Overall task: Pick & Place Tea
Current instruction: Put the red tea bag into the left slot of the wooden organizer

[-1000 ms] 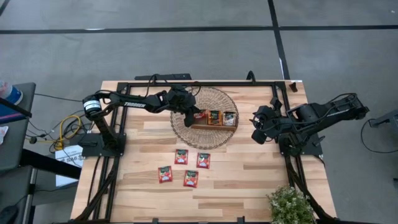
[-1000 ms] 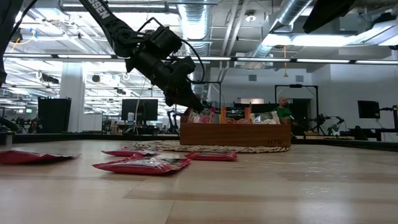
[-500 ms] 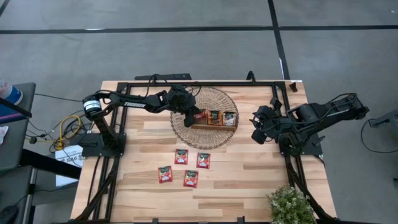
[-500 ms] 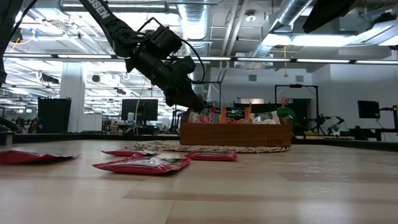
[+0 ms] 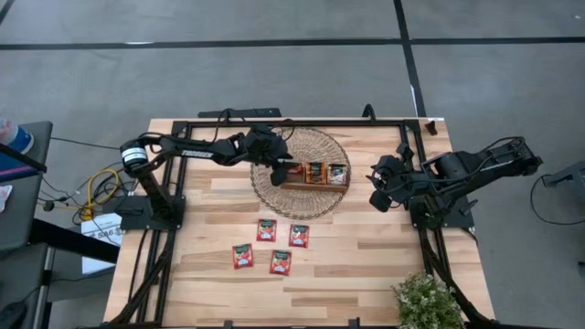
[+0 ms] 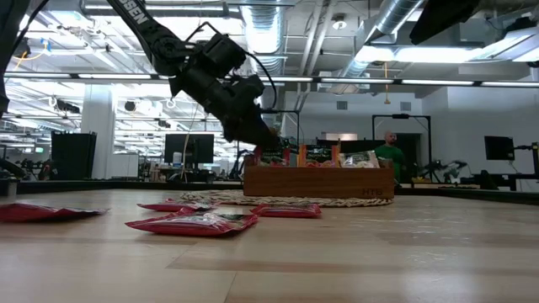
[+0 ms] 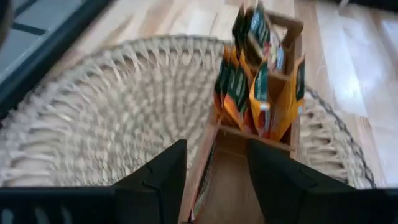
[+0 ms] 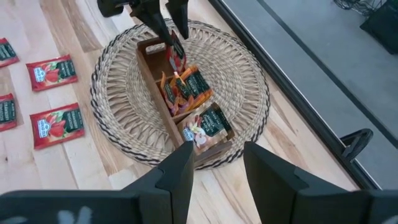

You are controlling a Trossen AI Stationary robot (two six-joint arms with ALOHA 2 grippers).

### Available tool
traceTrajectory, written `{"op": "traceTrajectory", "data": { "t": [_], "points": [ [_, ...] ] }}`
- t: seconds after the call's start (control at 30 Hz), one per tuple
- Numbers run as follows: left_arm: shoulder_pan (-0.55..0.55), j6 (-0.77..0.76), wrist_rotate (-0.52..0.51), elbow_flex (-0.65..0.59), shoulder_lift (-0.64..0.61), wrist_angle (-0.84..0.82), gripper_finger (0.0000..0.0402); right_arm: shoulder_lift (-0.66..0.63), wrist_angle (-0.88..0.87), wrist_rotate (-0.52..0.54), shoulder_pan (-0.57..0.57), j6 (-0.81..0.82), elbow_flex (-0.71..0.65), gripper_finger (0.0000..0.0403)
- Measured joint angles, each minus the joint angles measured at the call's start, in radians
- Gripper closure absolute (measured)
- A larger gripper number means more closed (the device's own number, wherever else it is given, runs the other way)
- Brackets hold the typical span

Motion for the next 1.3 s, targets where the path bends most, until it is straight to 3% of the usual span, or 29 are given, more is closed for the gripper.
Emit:
{"op": "traceTrajectory", "data": {
  "t": [0.23, 0.33, 0.47, 0.63, 0.83, 1.07, 1.3],
  "points": [
    [0.001, -0.014, -0.014, 0.000, -0.167, -0.003, 0.0240, 0.000, 0.000, -0.032, 0.000, -0.003, 0.000, 0.0268],
    [0.001, -0.118, -0.014, 0.002, -0.271, -0.037, 0.0240, 0.000, 0.000, -0.045, 0.000, -0.024, 0.000, 0.0269],
    [-0.005, -0.273, -0.014, 0.002, -0.386, -0.163, 0.0240, 0.000, 0.000, -0.075, 0.000, -0.027, 0.000, 0.0270],
    [-0.051, -0.295, -0.014, 0.002, -0.483, -0.411, 0.0240, 0.000, -0.002, -0.117, 0.000, -0.028, 0.000, 0.0268],
    [-0.191, -0.359, -0.035, 0.001, -0.509, -0.599, 0.0240, 0.000, 0.008, -0.103, -0.010, -0.035, 0.000, 0.0274],
    [-0.413, -0.501, -0.266, 0.000, -0.508, -0.706, 0.0240, 0.000, 0.108, -0.105, -0.009, -0.035, 0.000, 0.0273],
    [-0.576, -0.779, -0.358, 0.000, -0.485, -0.723, 0.0240, 0.000, 0.158, -0.102, -0.010, -0.035, 0.000, 0.0276]
  ]
}}
